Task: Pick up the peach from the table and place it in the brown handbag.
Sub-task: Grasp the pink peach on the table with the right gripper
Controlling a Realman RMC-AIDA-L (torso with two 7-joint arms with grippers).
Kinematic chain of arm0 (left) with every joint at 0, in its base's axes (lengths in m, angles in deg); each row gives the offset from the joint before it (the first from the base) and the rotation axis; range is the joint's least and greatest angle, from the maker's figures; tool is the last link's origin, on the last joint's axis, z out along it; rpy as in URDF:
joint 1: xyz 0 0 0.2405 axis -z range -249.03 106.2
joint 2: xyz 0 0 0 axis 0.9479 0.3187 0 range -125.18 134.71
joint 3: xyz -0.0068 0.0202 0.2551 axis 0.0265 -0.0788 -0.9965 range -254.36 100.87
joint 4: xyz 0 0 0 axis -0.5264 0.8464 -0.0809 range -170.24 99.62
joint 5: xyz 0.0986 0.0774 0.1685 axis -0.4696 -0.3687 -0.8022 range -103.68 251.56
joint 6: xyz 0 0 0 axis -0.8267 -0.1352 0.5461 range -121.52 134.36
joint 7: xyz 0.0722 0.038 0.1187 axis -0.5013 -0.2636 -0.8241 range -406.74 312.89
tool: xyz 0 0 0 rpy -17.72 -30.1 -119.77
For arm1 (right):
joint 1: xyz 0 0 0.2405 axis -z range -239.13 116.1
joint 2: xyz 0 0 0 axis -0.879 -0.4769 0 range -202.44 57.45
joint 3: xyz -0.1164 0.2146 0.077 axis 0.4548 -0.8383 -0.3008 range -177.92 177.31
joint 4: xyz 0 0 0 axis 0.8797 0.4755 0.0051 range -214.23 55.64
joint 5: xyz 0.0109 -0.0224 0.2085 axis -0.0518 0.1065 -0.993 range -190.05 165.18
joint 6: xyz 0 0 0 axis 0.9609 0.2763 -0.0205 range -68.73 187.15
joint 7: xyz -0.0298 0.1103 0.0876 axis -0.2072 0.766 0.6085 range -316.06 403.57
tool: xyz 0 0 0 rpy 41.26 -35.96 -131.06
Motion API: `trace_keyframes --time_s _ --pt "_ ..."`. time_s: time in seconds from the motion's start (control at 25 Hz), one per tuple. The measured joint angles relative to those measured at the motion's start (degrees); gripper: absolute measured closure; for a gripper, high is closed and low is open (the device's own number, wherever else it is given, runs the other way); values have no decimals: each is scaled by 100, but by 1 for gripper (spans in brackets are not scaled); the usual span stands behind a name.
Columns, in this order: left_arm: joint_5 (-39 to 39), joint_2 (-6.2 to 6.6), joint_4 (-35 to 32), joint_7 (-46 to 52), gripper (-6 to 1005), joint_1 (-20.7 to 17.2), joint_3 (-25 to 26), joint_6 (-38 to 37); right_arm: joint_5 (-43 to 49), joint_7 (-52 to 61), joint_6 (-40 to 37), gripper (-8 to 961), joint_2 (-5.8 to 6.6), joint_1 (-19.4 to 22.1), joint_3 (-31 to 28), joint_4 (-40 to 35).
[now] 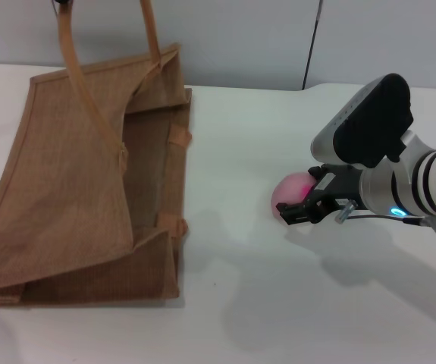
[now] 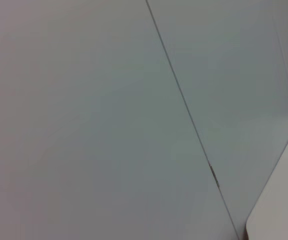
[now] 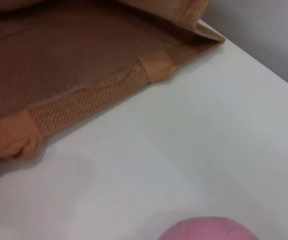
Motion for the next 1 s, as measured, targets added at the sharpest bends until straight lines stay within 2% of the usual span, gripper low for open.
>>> trace_keyframes --time_s 0.2,0.44,1.0 --pt "0 0 0 0 915 3 0 1 -19 0 1 69 4 -107 22 114" --pt "-20 0 5 0 915 51 -9 1 -40 -1 165 89 -5 -471 0 610" --pt "-32 -17 100 -38 916 171 -9 0 -16 29 368 202 -5 -842 -256 648"
